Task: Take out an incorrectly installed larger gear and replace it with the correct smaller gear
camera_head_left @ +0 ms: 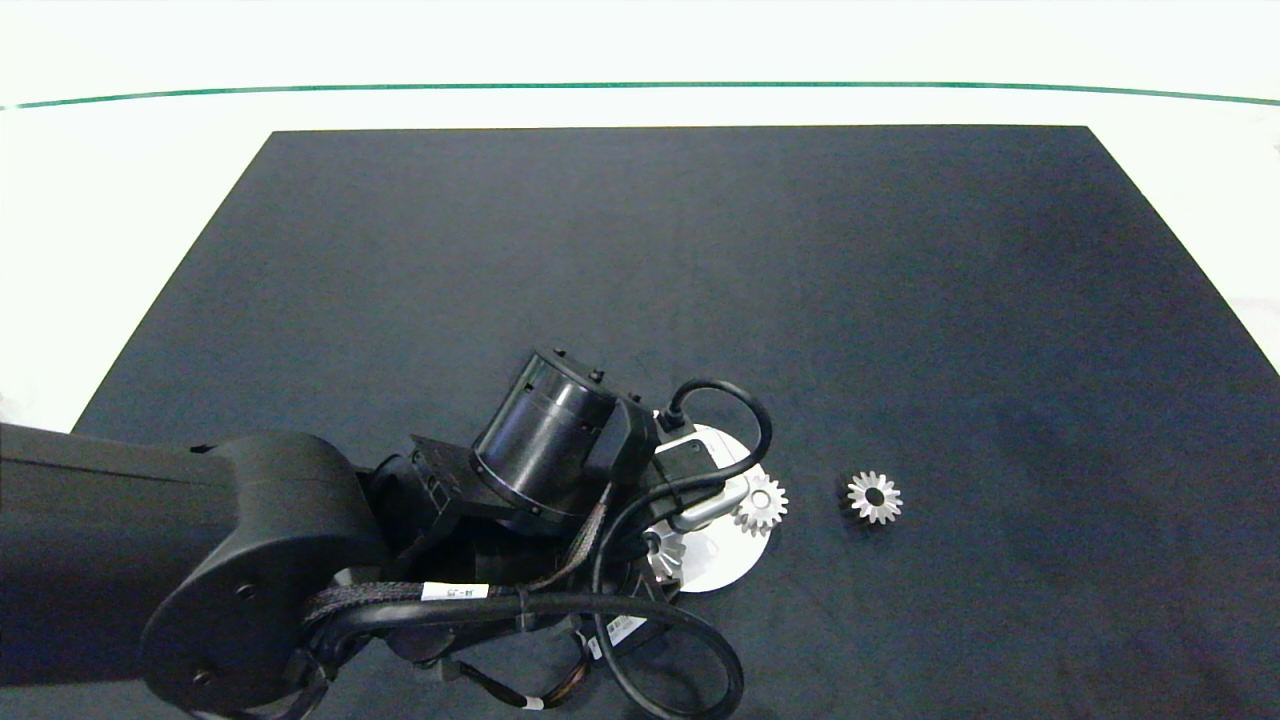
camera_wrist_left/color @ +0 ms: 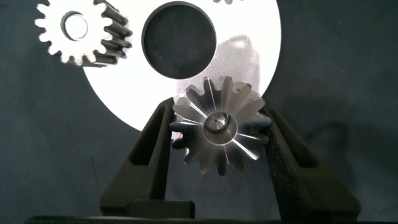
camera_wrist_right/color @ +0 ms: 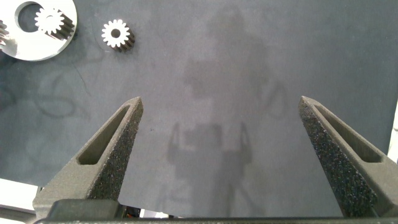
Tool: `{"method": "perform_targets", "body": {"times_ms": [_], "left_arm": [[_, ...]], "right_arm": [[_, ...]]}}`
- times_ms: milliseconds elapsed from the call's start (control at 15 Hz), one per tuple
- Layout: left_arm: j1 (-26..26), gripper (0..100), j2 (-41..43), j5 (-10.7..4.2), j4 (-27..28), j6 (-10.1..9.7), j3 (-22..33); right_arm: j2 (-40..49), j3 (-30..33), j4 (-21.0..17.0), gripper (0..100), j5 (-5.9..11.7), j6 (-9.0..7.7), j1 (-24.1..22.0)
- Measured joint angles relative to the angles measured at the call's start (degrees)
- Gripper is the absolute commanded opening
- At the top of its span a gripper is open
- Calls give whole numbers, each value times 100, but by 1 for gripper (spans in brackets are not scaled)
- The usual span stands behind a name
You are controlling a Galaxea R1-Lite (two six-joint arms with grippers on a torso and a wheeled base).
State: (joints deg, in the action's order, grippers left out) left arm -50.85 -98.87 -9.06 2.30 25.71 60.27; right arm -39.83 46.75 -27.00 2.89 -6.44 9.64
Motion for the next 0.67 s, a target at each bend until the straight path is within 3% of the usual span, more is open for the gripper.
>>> {"method": "perform_targets", "body": {"times_ms": [667], "left_arm": [[63, 16, 529, -1, 224, -271, -38]], "right_arm": [[94, -39, -11, 100, 35, -1, -17]]}}
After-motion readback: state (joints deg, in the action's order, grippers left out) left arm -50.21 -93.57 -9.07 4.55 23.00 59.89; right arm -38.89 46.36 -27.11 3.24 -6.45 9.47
